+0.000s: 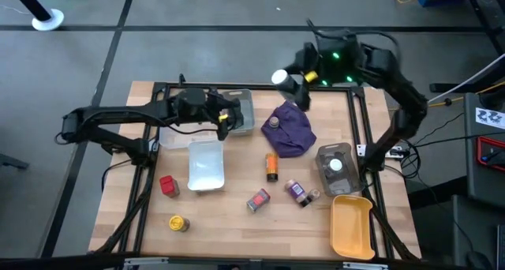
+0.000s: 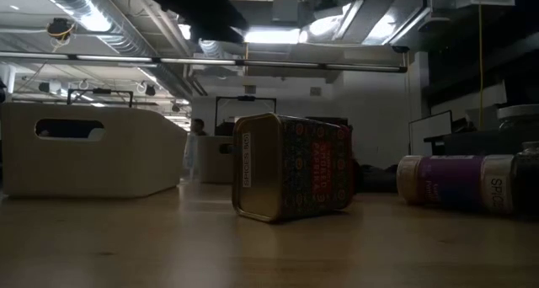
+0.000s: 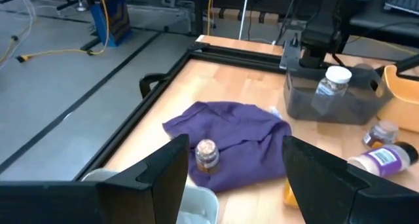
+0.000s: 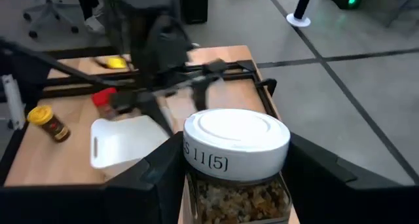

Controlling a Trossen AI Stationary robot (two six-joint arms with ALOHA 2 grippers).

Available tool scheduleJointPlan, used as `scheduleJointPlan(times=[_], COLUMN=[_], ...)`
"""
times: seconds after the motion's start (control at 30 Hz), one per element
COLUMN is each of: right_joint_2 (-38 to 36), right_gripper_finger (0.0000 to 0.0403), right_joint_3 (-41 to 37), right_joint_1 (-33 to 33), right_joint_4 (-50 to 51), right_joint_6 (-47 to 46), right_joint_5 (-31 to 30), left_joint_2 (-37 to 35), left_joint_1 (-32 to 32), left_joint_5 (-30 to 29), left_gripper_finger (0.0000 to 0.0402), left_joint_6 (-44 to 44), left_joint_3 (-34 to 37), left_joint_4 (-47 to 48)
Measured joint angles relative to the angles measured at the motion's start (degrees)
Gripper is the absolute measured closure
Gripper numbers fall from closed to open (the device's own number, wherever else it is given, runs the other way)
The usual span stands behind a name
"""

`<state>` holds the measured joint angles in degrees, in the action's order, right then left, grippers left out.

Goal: Sort spices by type
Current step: Put the white seasoning bottle into the black transparent bin

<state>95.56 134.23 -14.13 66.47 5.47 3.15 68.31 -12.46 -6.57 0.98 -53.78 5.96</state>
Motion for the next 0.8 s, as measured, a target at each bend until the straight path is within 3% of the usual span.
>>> scheduleJointPlan(times=[0.17,0.4,0.6,0.7,0.8], right_joint_2=[-4.06,-10.26,-17.72,-21.99,-25.74], right_gripper_finger=[0.0193,0.0193,0.0187,0.0188,0.0192], right_joint_3=[0.00,-6.35,-24.62,-37.26,-49.33], right_joint_1=[8.17,20.69,28.65,31.09,31.89], right_joint_4=[5.01,10.50,7.99,2.12,-6.63], right_joint_6=[-3.85,-13.10,-23.08,-28.13,-30.77], right_joint_5=[-10.31,-32.94,-44.68,-49.22,-49.91], left_joint_2=[3.53,6.54,9.72,11.68,13.54], left_joint_1=[1.36,3.32,5.48,6.66,7.64], left_joint_5=[0.09,0.19,0.22,0.22,0.22], left_gripper_finger=[0.0174,0.0174,0.0174,0.0174,0.0174], left_joint_6=[-1.89,-2.48,-2.48,-2.46,-2.47], left_joint_3=[0.01,0.01,0.00,0.00,0.00], left_joint_4=[-2.82,-8.09,-16.50,-19.38,-20.76])
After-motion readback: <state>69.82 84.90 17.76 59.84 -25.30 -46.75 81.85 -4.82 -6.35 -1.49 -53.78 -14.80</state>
